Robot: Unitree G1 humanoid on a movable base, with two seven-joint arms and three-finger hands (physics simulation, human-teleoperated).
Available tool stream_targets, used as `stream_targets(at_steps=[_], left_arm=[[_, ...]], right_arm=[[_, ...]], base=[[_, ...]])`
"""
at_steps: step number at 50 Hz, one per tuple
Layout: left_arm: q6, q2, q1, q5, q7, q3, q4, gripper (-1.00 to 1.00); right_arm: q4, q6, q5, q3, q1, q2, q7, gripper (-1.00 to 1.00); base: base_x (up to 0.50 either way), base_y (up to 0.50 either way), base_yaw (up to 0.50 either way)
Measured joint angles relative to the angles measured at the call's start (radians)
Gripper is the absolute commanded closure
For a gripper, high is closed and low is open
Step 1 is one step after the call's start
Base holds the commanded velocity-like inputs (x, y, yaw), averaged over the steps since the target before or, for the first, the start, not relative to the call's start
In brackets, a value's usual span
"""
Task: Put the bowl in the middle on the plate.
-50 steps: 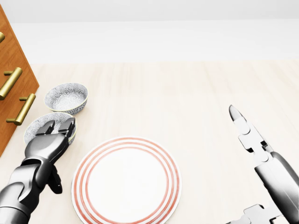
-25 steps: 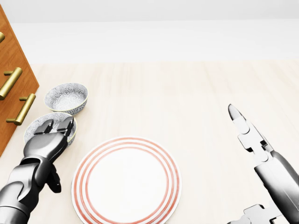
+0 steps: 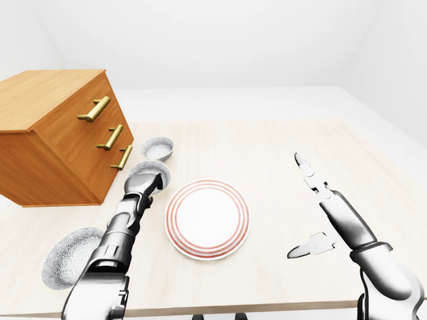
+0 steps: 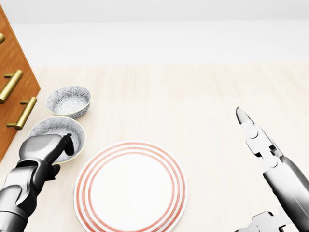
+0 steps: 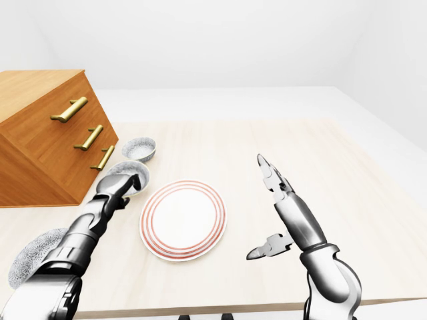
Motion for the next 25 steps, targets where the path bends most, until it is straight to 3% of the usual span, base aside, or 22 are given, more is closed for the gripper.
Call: stream_targets(at_steps=[19, 24, 25], left_arm=[[0.001, -0.004, 0.009, 0.011, 0.006, 0.009, -0.022, 0.4], [-0.001, -0.006, 0.013, 0.005, 0.004, 0.009, -0.025, 0.63], [-0.001, -0.006, 0.014, 0.005, 0.004, 0.009, -0.027, 0.8]], right_arm=[[0.002, 0.0, 0.015, -0.004, 0.008, 0.003, 0.002, -1.0], [0.004, 0.0, 0.018, -0.004, 0.011, 0.004, 0.004, -1.0], [0.004, 0.0, 0.018, -0.004, 0.011, 0.004, 0.005, -1.0]], base=[[0.0, 0.0, 0.0], [0.0, 0.0, 0.0], [0.0, 0.0, 0.0]])
